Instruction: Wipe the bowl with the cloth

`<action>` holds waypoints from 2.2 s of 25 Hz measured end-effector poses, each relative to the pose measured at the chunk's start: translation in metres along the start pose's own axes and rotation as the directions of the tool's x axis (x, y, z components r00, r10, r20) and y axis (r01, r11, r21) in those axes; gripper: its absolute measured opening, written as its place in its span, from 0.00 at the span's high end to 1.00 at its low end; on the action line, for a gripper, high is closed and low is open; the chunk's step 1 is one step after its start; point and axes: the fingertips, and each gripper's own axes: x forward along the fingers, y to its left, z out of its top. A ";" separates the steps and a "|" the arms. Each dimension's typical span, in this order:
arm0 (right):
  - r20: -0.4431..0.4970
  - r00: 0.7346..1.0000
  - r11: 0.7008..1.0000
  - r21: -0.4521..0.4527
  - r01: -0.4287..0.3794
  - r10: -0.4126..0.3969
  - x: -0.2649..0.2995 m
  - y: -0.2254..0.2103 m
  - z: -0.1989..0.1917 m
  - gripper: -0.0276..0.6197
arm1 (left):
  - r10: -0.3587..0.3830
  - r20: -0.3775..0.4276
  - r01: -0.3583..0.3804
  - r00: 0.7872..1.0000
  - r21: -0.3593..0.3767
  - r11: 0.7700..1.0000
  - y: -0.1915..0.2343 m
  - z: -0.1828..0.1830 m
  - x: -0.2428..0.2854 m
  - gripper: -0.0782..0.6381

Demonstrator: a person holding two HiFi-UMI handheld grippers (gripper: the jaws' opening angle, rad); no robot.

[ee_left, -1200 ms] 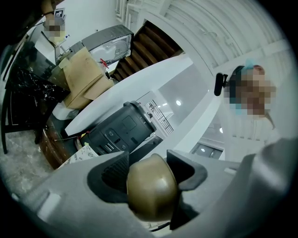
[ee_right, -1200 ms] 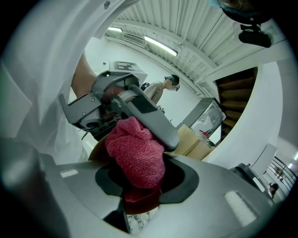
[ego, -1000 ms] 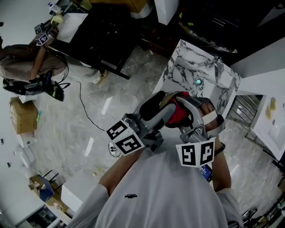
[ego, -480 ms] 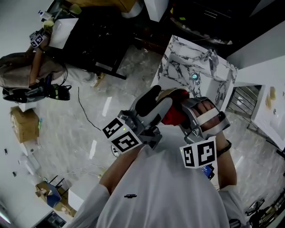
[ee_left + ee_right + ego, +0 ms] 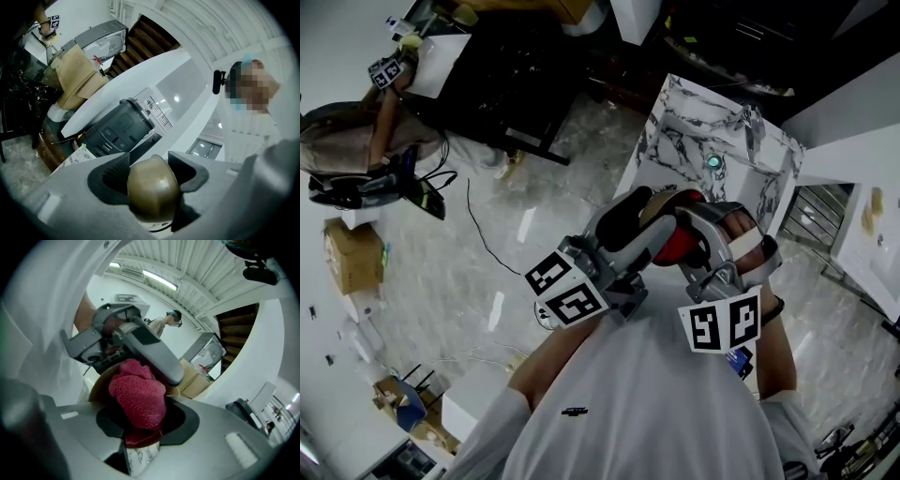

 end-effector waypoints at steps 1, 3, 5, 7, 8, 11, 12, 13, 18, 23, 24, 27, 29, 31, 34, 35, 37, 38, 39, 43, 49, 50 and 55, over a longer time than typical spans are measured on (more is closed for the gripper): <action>-0.035 0.999 0.999 -0.019 0.029 -0.030 0.000 -0.003 -0.004 0.74 | -0.001 0.004 0.001 1.000 -0.004 1.000 -0.001 0.000 -0.001 0.53; -0.078 0.995 0.997 -0.052 0.063 -0.067 0.000 -0.006 -0.010 0.75 | -0.006 0.012 0.007 1.000 -0.014 1.000 -0.001 0.001 -0.001 0.53; -0.088 0.993 0.995 -0.065 0.078 -0.084 -0.003 -0.007 -0.012 0.75 | -0.010 0.015 0.010 1.000 -0.015 1.000 -0.003 0.002 0.000 0.53; -0.091 0.991 0.993 -0.067 0.093 -0.099 -0.006 -0.010 -0.013 0.74 | -0.013 0.018 0.013 1.000 -0.011 1.000 -0.006 0.004 0.001 0.53; -0.092 0.990 0.992 -0.067 0.103 -0.109 -0.008 -0.012 -0.014 0.74 | -0.015 0.020 0.015 1.000 -0.009 1.000 -0.006 0.005 0.001 0.53; -0.091 0.983 0.984 -0.090 0.154 -0.162 -0.015 -0.015 -0.017 0.74 | -0.014 0.020 0.014 1.000 -0.001 1.000 -0.007 0.004 0.001 0.53; -0.088 0.979 0.980 -0.097 0.173 -0.182 -0.017 -0.017 -0.018 0.74 | -0.011 0.017 0.011 1.000 0.004 1.000 -0.007 0.003 0.001 0.53; -0.084 0.976 0.976 -0.104 0.190 -0.199 -0.019 -0.018 -0.019 0.74 | -0.008 0.014 0.008 1.000 0.007 1.000 -0.006 0.002 0.000 0.53; -0.085 0.971 0.971 -0.096 0.217 -0.225 -0.029 -0.021 -0.021 0.74 | 0.010 0.047 -0.009 0.999 -0.014 1.000 -0.003 0.010 -0.004 0.53; -0.083 0.973 0.976 -0.001 0.216 -0.215 -0.038 -0.021 -0.028 0.74 | 0.044 0.094 -0.045 0.995 0.007 0.999 0.005 0.026 -0.009 0.53; -0.085 0.969 0.972 0.026 0.233 -0.231 -0.042 -0.025 -0.031 0.74 | 0.045 0.094 -0.048 0.995 0.028 0.998 0.004 0.027 -0.009 0.53; -0.105 0.949 0.943 0.121 0.308 -0.297 -0.053 -0.045 -0.044 0.74 | 0.032 0.077 -0.040 0.997 0.101 0.994 -0.001 0.027 -0.010 0.53; -0.110 0.937 0.916 0.199 0.349 -0.333 -0.060 -0.061 -0.051 0.74 | 0.007 0.060 -0.015 0.998 0.139 0.990 -0.009 0.025 -0.011 0.53; -0.114 0.927 0.893 0.252 0.374 -0.356 -0.064 -0.074 -0.056 0.74 | -0.027 0.045 0.019 0.999 0.162 0.987 -0.016 0.023 -0.012 0.53; -0.118 0.927 0.880 0.291 0.376 -0.357 -0.063 -0.083 -0.062 0.74 | -0.095 0.026 0.088 0.995 0.180 0.980 -0.029 0.020 -0.014 0.53; -0.107 0.931 0.885 0.290 0.364 -0.348 -0.060 -0.084 -0.061 0.74 | -0.126 0.014 0.121 0.992 0.187 0.975 -0.035 0.019 -0.015 0.53; -0.064 0.949 0.913 0.260 0.314 -0.308 -0.053 -0.082 -0.055 0.74 | -0.196 -0.026 0.197 0.980 0.201 0.960 -0.046 0.014 -0.016 0.53; -0.039 0.958 0.930 0.233 0.284 -0.282 -0.050 -0.079 -0.051 0.74 | -0.225 -0.047 0.230 0.973 0.209 0.951 -0.051 0.011 -0.016 0.53; -0.017 0.965 0.944 0.206 0.259 -0.261 -0.047 -0.076 -0.047 0.74 | -0.247 -0.066 0.255 0.967 0.216 0.942 -0.055 0.009 -0.017 0.53; 0.024 0.979 0.969 0.149 0.197 -0.203 -0.041 -0.065 -0.041 0.74 | -0.285 -0.065 0.293 0.956 0.208 0.933 -0.059 0.012 -0.020 0.53; 0.004 0.984 0.967 0.184 0.176 -0.179 -0.036 -0.054 -0.048 0.74 | -0.275 0.039 0.267 0.961 0.144 0.953 -0.053 0.034 -0.019 0.53; 0.001 0.985 0.966 0.191 0.172 -0.175 -0.035 -0.052 -0.049 0.74 | -0.271 0.057 0.261 0.961 0.138 0.955 -0.052 0.038 -0.019 0.53; -0.012 0.990 0.966 0.215 0.143 -0.144 -0.028 -0.038 -0.051 0.74 | -0.241 0.119 0.223 0.963 0.144 0.964 -0.045 0.052 -0.016 0.53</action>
